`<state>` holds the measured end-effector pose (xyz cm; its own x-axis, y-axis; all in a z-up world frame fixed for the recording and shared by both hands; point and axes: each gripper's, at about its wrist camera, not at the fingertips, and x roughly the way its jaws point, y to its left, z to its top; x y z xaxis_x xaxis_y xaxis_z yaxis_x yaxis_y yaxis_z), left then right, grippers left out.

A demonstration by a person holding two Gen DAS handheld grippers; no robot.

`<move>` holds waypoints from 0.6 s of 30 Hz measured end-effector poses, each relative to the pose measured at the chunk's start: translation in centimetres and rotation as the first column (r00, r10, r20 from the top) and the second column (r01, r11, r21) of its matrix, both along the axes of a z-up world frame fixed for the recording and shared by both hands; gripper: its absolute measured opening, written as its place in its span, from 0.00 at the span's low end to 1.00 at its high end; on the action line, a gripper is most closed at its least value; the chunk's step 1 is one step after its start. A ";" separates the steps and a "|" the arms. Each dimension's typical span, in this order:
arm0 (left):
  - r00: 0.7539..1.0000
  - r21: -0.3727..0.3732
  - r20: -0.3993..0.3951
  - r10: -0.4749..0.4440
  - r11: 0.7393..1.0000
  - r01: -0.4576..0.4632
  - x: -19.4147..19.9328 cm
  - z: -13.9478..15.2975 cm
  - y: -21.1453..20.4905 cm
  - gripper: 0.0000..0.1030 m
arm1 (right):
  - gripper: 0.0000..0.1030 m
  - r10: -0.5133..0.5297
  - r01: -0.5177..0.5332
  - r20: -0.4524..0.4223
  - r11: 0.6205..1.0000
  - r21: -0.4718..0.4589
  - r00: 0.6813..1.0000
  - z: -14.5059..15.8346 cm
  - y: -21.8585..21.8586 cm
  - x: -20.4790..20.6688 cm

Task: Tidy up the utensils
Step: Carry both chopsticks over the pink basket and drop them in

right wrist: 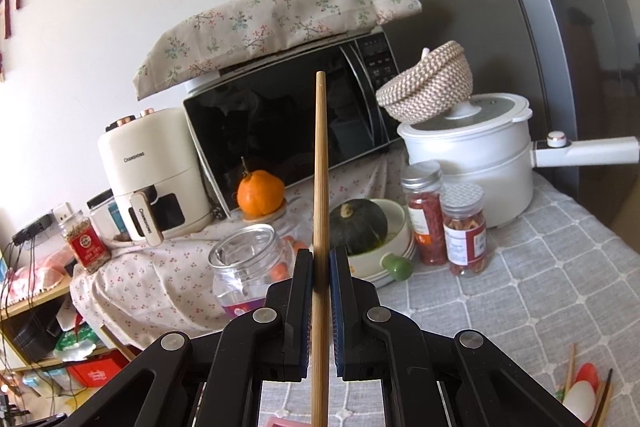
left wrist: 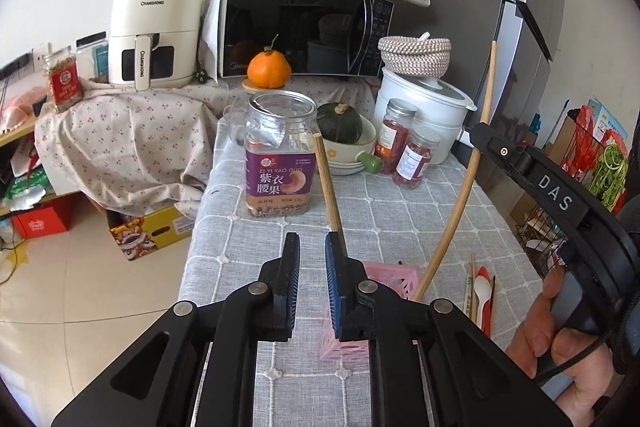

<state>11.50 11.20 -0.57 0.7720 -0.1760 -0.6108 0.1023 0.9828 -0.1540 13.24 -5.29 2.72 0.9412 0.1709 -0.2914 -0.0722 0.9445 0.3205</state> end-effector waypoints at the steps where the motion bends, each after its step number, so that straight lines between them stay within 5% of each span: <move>1: 1.000 -0.005 -0.004 -0.004 1.000 0.004 -0.1 0.1 0.2 0.18 | 0.06 -0.003 0.003 -0.002 1.000 -0.008 1.000 -0.2 0.1 0.2; 7: 1.000 -0.023 0.007 -0.028 0.999 0.028 -1.0 0.7 0.8 0.43 | 0.07 0.015 -0.016 -0.056 1.000 -0.013 0.998 -1.8 0.3 0.9; 14: 0.999 -0.023 -0.018 -0.033 0.999 0.033 -1.5 0.5 0.8 0.52 | 0.11 0.095 -0.094 -0.093 0.996 0.011 0.991 -2.4 0.3 0.4; 18: 0.997 -0.040 -0.064 -0.049 0.998 0.047 -1.5 0.3 0.7 0.59 | 0.34 0.170 -0.166 -0.125 0.985 0.041 0.978 -2.0 -0.4 0.0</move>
<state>10.02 11.91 -0.30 0.7214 -0.2361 -0.6511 0.1378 0.9702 -0.1993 13.19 -5.72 0.77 0.8538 0.3339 -0.3993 -0.1857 0.9121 0.3656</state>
